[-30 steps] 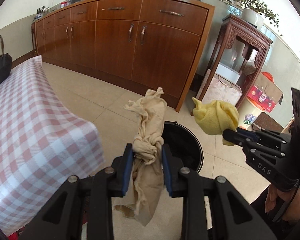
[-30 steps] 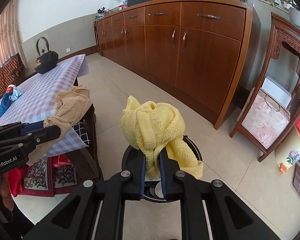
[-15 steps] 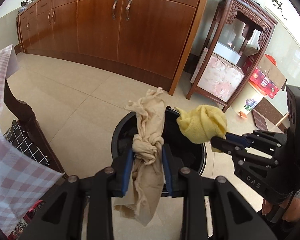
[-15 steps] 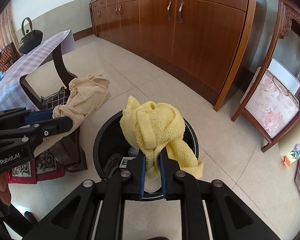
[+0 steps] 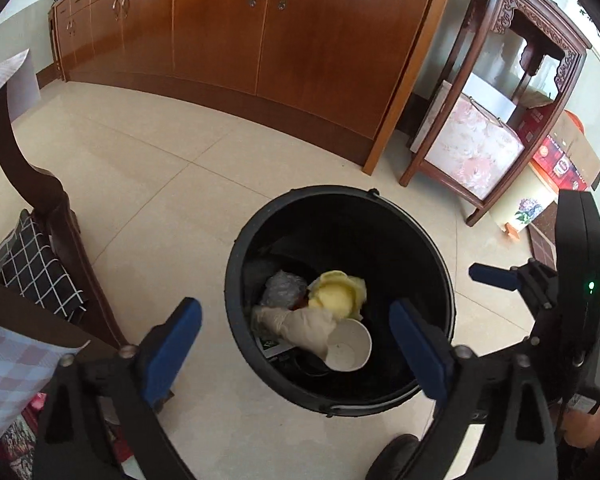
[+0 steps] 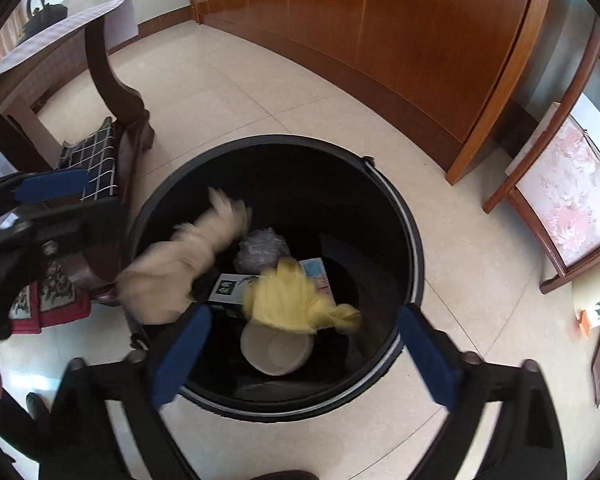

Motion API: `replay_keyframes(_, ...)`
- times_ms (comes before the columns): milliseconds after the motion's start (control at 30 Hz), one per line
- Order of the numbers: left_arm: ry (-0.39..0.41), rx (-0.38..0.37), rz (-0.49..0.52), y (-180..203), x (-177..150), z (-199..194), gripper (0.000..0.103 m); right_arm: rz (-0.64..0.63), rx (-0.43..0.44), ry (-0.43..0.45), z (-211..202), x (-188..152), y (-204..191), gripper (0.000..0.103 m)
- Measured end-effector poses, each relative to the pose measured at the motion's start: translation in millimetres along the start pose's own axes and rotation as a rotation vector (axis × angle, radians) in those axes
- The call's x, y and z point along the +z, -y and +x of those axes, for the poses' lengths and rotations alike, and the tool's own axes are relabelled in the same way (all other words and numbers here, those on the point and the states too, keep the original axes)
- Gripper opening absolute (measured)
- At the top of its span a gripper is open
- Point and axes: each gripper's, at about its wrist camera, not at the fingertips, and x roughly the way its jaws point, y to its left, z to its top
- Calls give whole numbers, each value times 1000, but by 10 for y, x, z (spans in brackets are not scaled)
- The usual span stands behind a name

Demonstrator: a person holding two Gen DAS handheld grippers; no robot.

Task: Collect trash
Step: 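Open both tools to drop the cloth and towel into the bucket, then move both tools back toward the table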

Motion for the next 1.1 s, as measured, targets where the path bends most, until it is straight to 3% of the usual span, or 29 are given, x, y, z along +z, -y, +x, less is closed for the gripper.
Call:
replay_keyframes(200,24,42,8,-65,-19,-171,100,-4,-79,41,-129,17,28,103)
replay_keyframes(433,64,64,17,-107,-56,-419,100,9,-105,94,-382,64,-3,103)
replay_keyframes(933,199,122,-28,-401,-223,-1378,100,48,-77,297,-1276,103,-442,103)
replay_keyframes(1100,243,173,-48,-566,-301,-1674,100,64,-60,384,-1520,182,-629,103)
